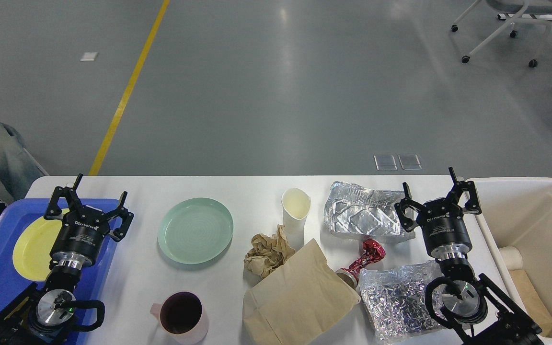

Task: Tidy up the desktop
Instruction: 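Lift the left gripper up and away from the blue tray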

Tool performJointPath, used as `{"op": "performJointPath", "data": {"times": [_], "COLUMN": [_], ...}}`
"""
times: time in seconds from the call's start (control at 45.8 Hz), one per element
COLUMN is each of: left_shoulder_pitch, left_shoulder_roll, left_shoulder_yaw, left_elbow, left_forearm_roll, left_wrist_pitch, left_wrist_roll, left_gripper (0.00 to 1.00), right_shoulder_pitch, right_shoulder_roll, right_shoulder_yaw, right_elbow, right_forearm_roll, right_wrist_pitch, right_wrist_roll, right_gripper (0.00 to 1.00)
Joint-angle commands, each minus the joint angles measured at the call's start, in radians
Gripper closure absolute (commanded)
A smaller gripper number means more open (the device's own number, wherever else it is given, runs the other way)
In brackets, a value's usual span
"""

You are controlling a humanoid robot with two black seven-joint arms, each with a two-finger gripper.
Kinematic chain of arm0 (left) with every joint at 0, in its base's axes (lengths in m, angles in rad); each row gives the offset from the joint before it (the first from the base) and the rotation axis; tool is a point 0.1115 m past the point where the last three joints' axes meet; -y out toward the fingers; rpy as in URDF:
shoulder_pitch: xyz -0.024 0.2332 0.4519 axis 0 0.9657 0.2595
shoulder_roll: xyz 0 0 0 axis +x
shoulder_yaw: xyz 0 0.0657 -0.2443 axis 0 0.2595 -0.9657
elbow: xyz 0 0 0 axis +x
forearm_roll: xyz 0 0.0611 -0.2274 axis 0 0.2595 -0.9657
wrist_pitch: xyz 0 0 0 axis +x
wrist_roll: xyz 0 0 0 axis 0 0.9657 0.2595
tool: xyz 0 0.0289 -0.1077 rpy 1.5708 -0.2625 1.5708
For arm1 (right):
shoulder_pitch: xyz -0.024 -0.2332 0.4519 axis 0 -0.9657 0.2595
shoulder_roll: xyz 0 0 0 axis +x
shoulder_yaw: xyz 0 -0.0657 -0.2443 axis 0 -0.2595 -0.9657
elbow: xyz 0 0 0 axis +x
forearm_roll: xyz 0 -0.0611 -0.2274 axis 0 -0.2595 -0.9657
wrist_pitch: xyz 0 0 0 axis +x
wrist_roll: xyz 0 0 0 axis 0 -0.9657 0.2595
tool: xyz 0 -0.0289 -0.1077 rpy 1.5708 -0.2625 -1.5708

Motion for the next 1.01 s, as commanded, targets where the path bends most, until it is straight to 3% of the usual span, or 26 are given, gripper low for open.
{"op": "performJointPath", "data": {"times": [0.0, 0.087, 0.262, 0.437, 0.656, 0.808, 0.983], "left_shoulder_pitch": [0.015, 0.015, 0.006, -0.051, -0.364, -0.623, -0.911], "left_shoulder_roll": [0.001, 0.003, 0.041, 0.198, 0.494, 0.567, 0.629], "left_shoulder_yaw": [-0.007, -0.007, -0.002, 0.088, 0.595, 0.933, 1.358], "left_elbow": [-0.02, -0.02, -0.02, -0.024, -0.015, -0.015, -0.013], "left_forearm_roll": [0.001, 0.003, 0.014, 0.001, -0.002, 0.0, 0.009], "left_wrist_pitch": [0.016, 0.016, 0.016, 0.011, 0.031, 0.074, -0.003], "left_wrist_roll": [0.003, 0.032, 0.048, 0.046, 0.035, 0.045, 0.038], "left_gripper": [0.03, 0.03, 0.03, 0.04, 0.03, 0.03, 0.03], "right_shoulder_pitch": [0.0, 0.0, 0.0, 0.0, 0.0, 0.0, 0.0], "right_shoulder_roll": [0.0, 0.0, 0.0, 0.0, 0.0, 0.0, 0.0], "right_shoulder_yaw": [0.0, 0.0, 0.0, 0.0, 0.0, 0.0, 0.0], "right_elbow": [0.0, 0.0, 0.0, 0.0, 0.0, 0.0, 0.0], "right_forearm_roll": [0.0, 0.0, 0.0, 0.0, 0.0, 0.0, 0.0], "right_wrist_pitch": [0.0, 0.0, 0.0, 0.0, 0.0, 0.0, 0.0], "right_wrist_roll": [0.0, 0.0, -0.001, 0.0, 0.0, 0.0, 0.0], "right_gripper": [0.0, 0.0, 0.0, 0.0, 0.0, 0.0, 0.0]}}
